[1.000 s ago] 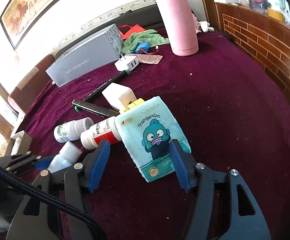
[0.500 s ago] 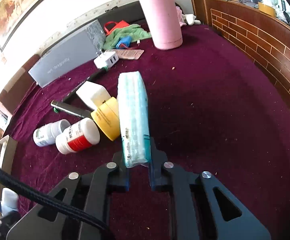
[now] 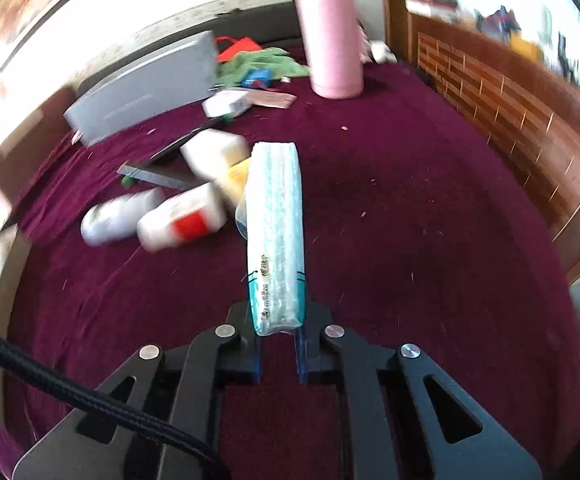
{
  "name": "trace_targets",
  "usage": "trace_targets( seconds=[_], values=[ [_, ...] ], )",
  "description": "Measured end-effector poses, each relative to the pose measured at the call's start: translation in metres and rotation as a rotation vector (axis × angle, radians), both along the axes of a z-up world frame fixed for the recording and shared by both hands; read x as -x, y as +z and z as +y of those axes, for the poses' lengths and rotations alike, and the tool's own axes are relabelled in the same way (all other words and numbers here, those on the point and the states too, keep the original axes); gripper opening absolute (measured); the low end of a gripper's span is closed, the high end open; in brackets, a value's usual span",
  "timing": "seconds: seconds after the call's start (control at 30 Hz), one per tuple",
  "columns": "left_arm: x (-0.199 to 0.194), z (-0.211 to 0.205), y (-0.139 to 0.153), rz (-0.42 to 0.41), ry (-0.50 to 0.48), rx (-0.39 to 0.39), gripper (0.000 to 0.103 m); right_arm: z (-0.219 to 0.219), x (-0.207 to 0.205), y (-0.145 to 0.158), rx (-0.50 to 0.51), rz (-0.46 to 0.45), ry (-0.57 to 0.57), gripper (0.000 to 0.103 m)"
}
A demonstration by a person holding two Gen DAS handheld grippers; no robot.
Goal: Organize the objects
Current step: 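Lift the white pill bottle with the left tool while the right tool lifts the wipes pack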
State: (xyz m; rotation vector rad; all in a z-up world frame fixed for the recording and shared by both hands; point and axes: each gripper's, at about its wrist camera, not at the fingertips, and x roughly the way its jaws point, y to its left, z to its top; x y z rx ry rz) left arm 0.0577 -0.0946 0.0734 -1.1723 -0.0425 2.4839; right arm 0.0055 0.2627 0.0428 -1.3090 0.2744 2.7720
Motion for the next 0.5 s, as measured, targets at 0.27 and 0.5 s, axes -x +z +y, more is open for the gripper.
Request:
trace_targets(
  seconds=[0.27,0.5],
  values=[
    [-0.014,-0.030,0.002,0.016,0.032,-0.050,0.029,-0.083,-0.048,0.020,-0.054,0.008,0.155,0.009],
    [-0.026,-0.054,0.010,0.047,0.069,-0.057,0.029,-0.142,-0.064,0.032,-0.097,0.033,0.265,0.010]
  ],
)
